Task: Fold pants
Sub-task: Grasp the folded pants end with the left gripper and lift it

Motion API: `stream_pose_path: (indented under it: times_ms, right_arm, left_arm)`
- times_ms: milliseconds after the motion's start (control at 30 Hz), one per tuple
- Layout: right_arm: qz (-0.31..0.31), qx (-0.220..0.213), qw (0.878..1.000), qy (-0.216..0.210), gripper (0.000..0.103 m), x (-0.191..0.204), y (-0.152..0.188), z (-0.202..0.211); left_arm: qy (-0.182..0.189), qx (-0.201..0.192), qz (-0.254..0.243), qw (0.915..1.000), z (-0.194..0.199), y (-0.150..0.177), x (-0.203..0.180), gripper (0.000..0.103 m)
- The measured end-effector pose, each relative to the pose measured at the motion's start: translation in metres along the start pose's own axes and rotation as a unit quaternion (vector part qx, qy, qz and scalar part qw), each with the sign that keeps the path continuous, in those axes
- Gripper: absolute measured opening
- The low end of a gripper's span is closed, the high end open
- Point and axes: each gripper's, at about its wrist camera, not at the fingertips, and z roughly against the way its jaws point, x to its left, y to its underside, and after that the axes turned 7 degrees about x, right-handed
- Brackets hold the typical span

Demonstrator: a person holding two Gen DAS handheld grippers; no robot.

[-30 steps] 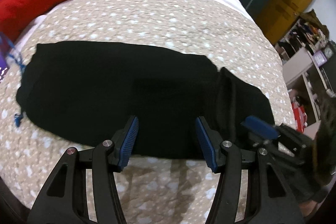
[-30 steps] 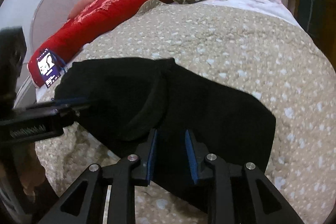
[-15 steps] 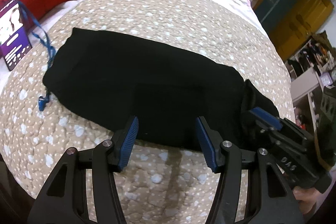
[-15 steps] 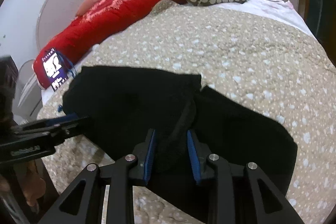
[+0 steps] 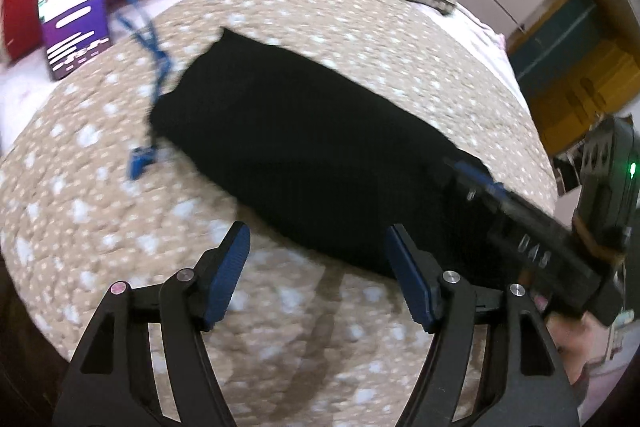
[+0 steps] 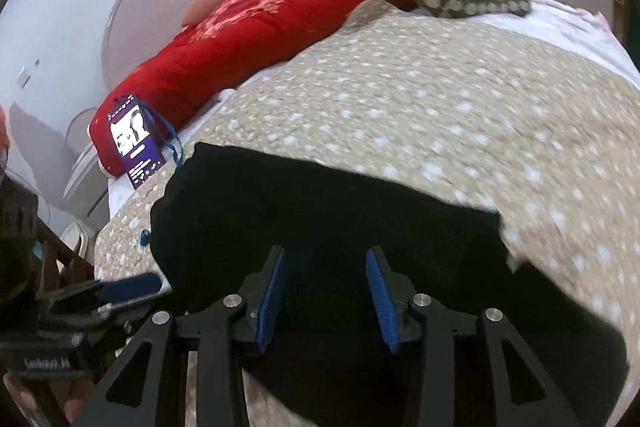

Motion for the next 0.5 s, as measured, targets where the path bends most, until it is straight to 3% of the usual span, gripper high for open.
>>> stream_pose_path:
  times_ms: [200, 400, 500]
  right_arm:
    - [0.056, 0.014, 0.998, -0.017, 0.043, 0.028, -0.039, -0.028]
    - [0.083, 0.023, 0.995, -0.046, 0.046, 0.054, -0.078, -0.06]
    - [0.118, 0.047, 0.991, -0.046, 0.047, 0.069, -0.092, -0.086]
  left_arm:
    - [0.004, -0.013, 0.062, 0.998, -0.002, 0.003, 0.032, 0.071]
    - [0.024, -0.025, 0.082, 0.9961, -0.01, -0.005, 0.035, 0.071]
    - [0.041, -0.023, 0.096, 0.9942, -0.017, -0.01, 0.037, 0.08]
